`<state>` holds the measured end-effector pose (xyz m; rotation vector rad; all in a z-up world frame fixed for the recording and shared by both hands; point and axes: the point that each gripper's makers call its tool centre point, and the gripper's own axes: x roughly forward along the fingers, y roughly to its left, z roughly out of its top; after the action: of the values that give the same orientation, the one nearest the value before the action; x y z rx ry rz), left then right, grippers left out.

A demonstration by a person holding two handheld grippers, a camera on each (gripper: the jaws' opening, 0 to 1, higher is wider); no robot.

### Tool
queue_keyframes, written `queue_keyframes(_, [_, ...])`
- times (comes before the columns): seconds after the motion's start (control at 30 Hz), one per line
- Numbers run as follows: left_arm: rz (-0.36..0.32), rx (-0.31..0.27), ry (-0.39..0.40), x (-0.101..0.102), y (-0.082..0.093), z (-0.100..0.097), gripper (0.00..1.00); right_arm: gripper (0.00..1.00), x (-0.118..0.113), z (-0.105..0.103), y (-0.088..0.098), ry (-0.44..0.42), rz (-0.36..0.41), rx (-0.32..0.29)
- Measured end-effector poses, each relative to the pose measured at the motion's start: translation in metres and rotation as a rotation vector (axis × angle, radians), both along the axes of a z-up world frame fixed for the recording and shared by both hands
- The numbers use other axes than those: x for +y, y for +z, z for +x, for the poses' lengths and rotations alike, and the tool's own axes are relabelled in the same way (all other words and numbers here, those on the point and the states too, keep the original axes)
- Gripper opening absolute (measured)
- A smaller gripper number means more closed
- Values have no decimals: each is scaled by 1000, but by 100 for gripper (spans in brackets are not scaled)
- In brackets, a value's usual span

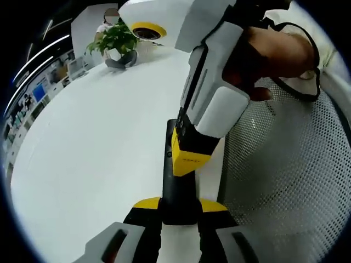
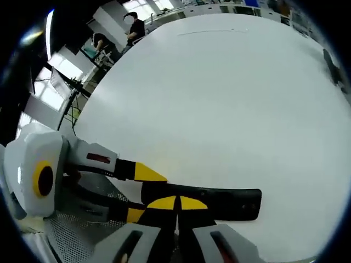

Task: Press the specified remote control buttons in sequence, fully releasing each button before pressing the next.

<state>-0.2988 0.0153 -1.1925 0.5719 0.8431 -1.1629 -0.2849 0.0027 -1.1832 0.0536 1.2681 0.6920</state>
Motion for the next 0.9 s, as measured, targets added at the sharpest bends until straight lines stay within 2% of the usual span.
queue_keyframes(0.17, [13, 5, -5, 0, 0, 0, 24, 0, 0, 1, -1, 26, -29, -33])
queue_keyframes(0.3, [21, 13, -14, -1, 0, 1, 24, 0, 0, 2, -1, 99, -76, -106])
queue_keyframes(0.37, [19, 17, -13, 0, 0, 1, 24, 0, 1, 1, -1, 115, -86, -116])
queue_keyframes(0.57, [13, 21, 12, -1, 0, 1, 24, 0, -2, 2, 1, 74, -25, -60])
queue_keyframes(0.73, [21, 11, 5, -1, 0, 1, 24, 0, -4, 2, 6, 68, -7, -79])
queue_keyframes(0.9, [33, 13, -4, -1, 0, 1, 24, 0, -7, 14, 24, 24, 45, -134])
